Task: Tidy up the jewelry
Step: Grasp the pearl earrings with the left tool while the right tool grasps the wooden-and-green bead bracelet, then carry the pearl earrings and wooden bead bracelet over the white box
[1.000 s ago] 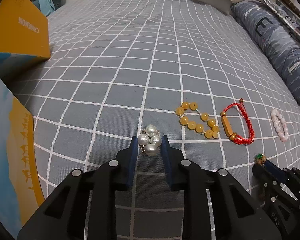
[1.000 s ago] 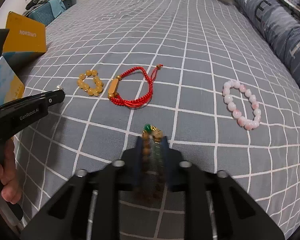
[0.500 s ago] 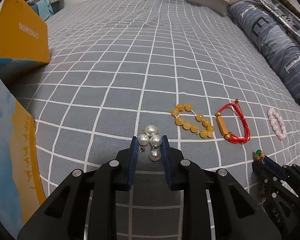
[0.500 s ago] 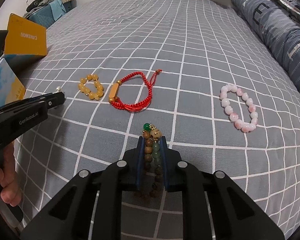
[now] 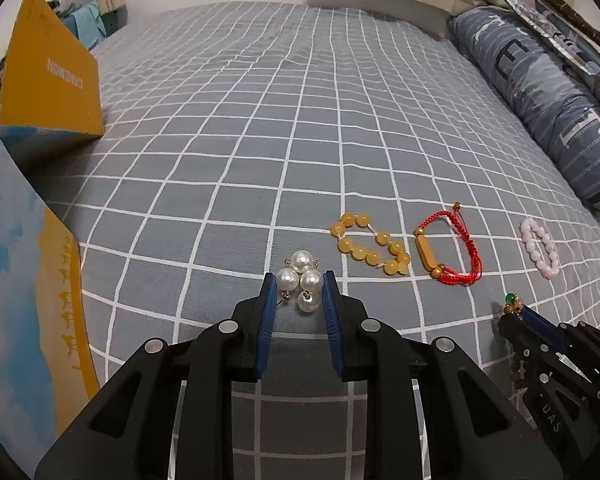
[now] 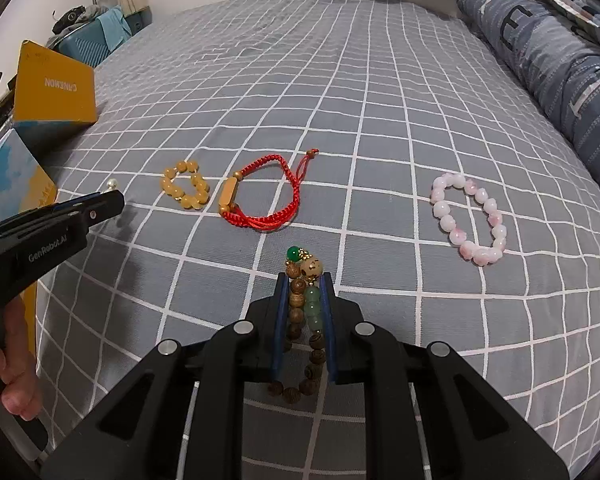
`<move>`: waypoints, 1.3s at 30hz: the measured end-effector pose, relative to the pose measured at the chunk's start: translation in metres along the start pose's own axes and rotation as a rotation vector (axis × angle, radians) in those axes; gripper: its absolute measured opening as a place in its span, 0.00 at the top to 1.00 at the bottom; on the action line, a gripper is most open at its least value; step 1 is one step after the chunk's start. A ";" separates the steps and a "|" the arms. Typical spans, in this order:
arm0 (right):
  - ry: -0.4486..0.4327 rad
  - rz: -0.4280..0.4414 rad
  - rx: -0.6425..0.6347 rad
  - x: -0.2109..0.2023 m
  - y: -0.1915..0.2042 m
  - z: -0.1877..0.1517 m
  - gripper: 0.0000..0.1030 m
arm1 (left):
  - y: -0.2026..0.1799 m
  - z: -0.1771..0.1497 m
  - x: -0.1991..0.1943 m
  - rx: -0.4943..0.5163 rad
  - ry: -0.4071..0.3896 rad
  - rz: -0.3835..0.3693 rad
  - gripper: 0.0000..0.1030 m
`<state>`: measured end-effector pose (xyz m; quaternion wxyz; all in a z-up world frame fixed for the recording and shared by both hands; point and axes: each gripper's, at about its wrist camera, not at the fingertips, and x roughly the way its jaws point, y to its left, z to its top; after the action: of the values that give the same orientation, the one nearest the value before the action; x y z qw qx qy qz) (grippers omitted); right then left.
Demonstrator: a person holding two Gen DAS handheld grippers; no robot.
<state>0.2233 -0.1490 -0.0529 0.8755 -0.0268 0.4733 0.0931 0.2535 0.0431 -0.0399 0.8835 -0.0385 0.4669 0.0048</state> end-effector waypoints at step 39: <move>-0.122 -0.040 0.004 -0.087 0.020 -0.003 0.86 | -0.006 -0.022 -0.106 0.059 -0.119 0.000 0.78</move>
<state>0.1703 -0.1420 0.0189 0.9046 -0.0288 0.4184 0.0762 0.1758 0.0383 0.0358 0.9105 -0.0120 0.4133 -0.0066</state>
